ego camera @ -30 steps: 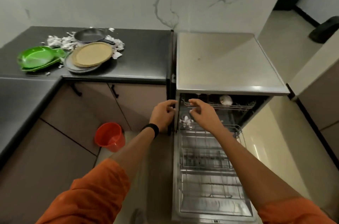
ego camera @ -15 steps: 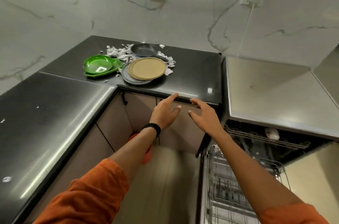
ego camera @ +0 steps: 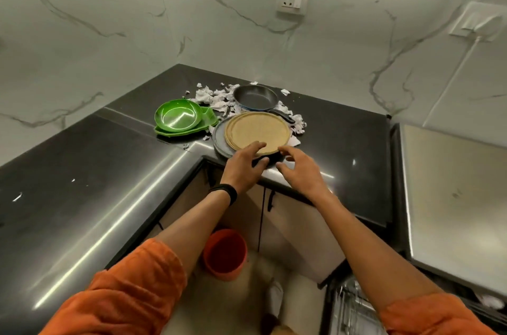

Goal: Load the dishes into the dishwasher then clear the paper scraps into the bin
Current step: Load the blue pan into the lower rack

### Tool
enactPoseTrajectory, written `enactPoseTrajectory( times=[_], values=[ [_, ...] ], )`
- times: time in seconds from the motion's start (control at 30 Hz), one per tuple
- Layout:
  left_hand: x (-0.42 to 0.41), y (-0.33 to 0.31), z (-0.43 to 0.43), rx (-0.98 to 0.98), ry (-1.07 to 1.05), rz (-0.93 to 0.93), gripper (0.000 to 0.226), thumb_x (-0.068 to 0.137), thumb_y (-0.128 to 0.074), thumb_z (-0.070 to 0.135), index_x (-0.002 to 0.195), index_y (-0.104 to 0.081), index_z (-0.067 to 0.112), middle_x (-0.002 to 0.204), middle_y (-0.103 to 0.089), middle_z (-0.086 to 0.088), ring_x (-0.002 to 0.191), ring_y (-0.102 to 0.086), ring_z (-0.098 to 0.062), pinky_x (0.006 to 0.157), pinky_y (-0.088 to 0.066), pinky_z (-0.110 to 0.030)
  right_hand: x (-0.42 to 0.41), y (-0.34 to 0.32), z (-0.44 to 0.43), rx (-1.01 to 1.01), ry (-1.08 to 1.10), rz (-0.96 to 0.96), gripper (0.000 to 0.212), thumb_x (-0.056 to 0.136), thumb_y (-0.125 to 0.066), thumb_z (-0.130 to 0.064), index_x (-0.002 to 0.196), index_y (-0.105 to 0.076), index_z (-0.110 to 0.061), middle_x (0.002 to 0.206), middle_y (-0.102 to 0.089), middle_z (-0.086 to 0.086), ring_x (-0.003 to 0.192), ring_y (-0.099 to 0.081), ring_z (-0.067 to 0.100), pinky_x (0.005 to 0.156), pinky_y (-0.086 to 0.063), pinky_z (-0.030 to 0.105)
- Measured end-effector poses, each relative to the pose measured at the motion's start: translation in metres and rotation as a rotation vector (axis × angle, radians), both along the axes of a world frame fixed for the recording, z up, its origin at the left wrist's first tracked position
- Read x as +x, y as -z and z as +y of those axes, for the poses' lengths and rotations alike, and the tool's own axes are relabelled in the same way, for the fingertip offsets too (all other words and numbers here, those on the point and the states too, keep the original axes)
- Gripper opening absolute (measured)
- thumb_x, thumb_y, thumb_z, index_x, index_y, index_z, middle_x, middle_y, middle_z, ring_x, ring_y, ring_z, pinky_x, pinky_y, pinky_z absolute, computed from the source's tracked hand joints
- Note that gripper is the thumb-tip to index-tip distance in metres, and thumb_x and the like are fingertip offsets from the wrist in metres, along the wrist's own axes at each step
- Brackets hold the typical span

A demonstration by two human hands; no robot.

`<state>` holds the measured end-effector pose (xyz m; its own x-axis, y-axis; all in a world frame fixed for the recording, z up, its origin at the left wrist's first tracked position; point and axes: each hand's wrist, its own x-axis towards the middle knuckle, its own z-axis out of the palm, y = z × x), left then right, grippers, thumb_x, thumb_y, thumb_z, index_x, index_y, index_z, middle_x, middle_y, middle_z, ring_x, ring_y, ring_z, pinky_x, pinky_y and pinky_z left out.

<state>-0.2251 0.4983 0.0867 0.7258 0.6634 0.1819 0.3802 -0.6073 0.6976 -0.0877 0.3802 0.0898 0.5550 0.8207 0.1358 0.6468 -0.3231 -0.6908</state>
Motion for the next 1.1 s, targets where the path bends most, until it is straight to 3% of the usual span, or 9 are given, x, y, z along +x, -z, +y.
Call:
enactPoseTrajectory(
  times=[0.1,0.23,0.5,0.67,0.8,0.93,1.1],
  values=[
    [0.041,0.002,0.042,-0.002,-0.026,0.011,0.046,0.099,-0.061,0.029,0.144,-0.053,0.022,0.15,-0.051,-0.001,0.14,-0.045,-0.018,0.111,-0.036,-0.033,0.044,0.001,0.051,-0.014,-0.018,0.004,0.045,0.093,-0.067,-0.025,0.136,-0.059,-0.023,0.13,-0.065,-0.003,0.116,-0.062,0.015,0.095,-0.047,0.03],
    [0.096,0.005,0.099,-0.01,-0.069,0.021,0.042,0.099,-0.061,0.03,0.14,-0.057,0.02,0.144,-0.058,0.0,0.135,-0.05,-0.022,0.11,-0.041,-0.039,0.105,-0.002,0.117,-0.037,-0.044,0.003,0.042,0.091,-0.068,-0.022,0.133,-0.062,-0.021,0.125,-0.067,-0.002,0.113,-0.063,0.015,0.096,-0.049,0.033],
    [0.163,0.017,0.168,-0.07,-0.158,0.024,0.042,0.099,-0.06,0.03,0.141,-0.057,0.023,0.153,-0.049,-0.003,0.141,-0.043,-0.018,0.113,-0.035,-0.032,0.192,0.009,0.217,-0.134,-0.06,-0.07,0.036,0.09,-0.065,-0.018,0.126,-0.066,-0.021,0.122,-0.069,0.002,0.111,-0.065,0.023,0.093,-0.053,0.041],
    [0.183,0.024,0.2,-0.084,-0.176,0.024,0.04,0.099,-0.061,0.029,0.138,-0.059,0.022,0.152,-0.049,-0.006,0.143,-0.042,-0.019,0.115,-0.036,-0.037,0.219,0.032,0.251,-0.202,-0.053,-0.102,0.033,0.091,-0.061,-0.015,0.123,-0.067,-0.02,0.121,-0.068,0.004,0.11,-0.063,0.026,0.093,-0.052,0.046],
    [0.195,0.026,0.217,-0.091,-0.184,0.027,0.04,0.099,-0.062,0.026,0.138,-0.059,0.019,0.152,-0.049,-0.008,0.142,-0.043,-0.019,0.114,-0.035,-0.034,0.231,0.052,0.269,-0.258,-0.073,-0.128,0.03,0.088,-0.061,-0.016,0.117,-0.067,-0.02,0.112,-0.069,0.005,0.102,-0.064,0.028,0.085,-0.054,0.045],
    [0.202,0.03,0.228,-0.093,-0.201,0.042,0.04,0.099,-0.062,0.026,0.138,-0.06,0.02,0.152,-0.049,-0.007,0.14,-0.046,-0.02,0.113,-0.039,-0.038,0.239,0.065,0.284,-0.3,-0.084,-0.143,0.022,0.085,-0.062,-0.014,0.107,-0.066,-0.015,0.101,-0.066,0.007,0.093,-0.063,0.029,0.076,-0.054,0.043],
    [0.205,0.035,0.236,-0.093,-0.225,0.039,0.039,0.098,-0.063,0.025,0.136,-0.061,0.021,0.151,-0.05,-0.007,0.139,-0.047,-0.021,0.113,-0.04,-0.039,0.243,0.074,0.288,-0.226,-0.076,-0.105,0.024,0.088,-0.061,-0.01,0.111,-0.066,-0.012,0.104,-0.067,0.008,0.097,-0.06,0.028,0.081,-0.046,0.037]
  ],
)
